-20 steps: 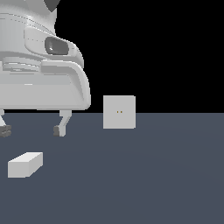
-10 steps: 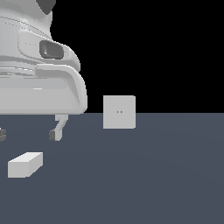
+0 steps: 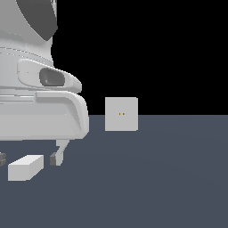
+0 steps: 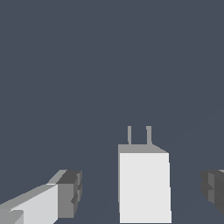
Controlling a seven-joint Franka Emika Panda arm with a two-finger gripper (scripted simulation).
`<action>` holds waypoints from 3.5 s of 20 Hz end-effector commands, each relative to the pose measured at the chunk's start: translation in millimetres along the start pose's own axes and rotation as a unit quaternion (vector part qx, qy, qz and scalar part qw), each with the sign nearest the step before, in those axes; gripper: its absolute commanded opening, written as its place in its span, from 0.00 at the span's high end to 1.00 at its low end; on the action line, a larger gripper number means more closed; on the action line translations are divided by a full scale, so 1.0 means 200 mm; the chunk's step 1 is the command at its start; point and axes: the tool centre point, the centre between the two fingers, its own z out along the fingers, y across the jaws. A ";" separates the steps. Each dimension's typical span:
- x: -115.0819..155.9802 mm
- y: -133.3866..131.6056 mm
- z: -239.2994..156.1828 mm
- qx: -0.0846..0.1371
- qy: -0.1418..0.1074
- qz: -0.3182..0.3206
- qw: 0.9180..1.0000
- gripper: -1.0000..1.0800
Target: Plug the charger into the wall socket.
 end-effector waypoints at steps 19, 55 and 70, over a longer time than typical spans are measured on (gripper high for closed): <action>0.00 0.01 0.05 0.000 0.001 0.000 1.000 1.00; 0.36 0.90 -0.36 0.002 0.001 -0.016 1.000 1.00; 0.53 0.90 -0.34 0.001 0.001 -0.016 1.000 1.00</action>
